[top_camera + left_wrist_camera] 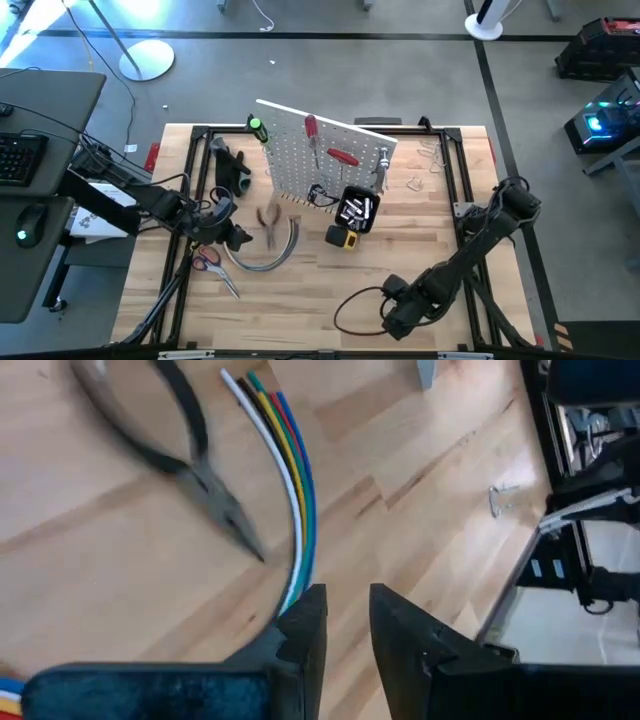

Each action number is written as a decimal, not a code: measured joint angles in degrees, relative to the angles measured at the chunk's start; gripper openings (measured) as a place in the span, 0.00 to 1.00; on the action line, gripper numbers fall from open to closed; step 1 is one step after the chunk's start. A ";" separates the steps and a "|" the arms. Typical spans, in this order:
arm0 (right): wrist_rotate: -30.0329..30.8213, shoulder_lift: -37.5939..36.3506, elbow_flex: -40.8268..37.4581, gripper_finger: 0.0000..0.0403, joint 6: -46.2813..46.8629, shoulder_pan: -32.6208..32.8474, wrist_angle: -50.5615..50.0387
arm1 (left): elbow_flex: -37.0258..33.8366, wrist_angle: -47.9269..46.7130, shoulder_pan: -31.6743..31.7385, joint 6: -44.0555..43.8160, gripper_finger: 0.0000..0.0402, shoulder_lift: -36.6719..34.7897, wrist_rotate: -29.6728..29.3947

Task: Hang tools onto peg board
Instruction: Remove the plier from the peg board, then hang the peg board hook on the peg board

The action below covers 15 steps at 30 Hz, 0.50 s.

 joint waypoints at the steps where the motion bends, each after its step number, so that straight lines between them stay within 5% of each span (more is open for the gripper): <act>1: 0.23 0.58 -0.07 0.44 -0.61 -0.05 0.19 | 0.00 -0.40 0.00 0.00 0.17 0.00 -0.61; 15: -0.39 8.68 -0.15 0.44 -0.70 -1.06 3.28 | 0.00 5.89 0.09 0.38 0.24 0.38 -5.55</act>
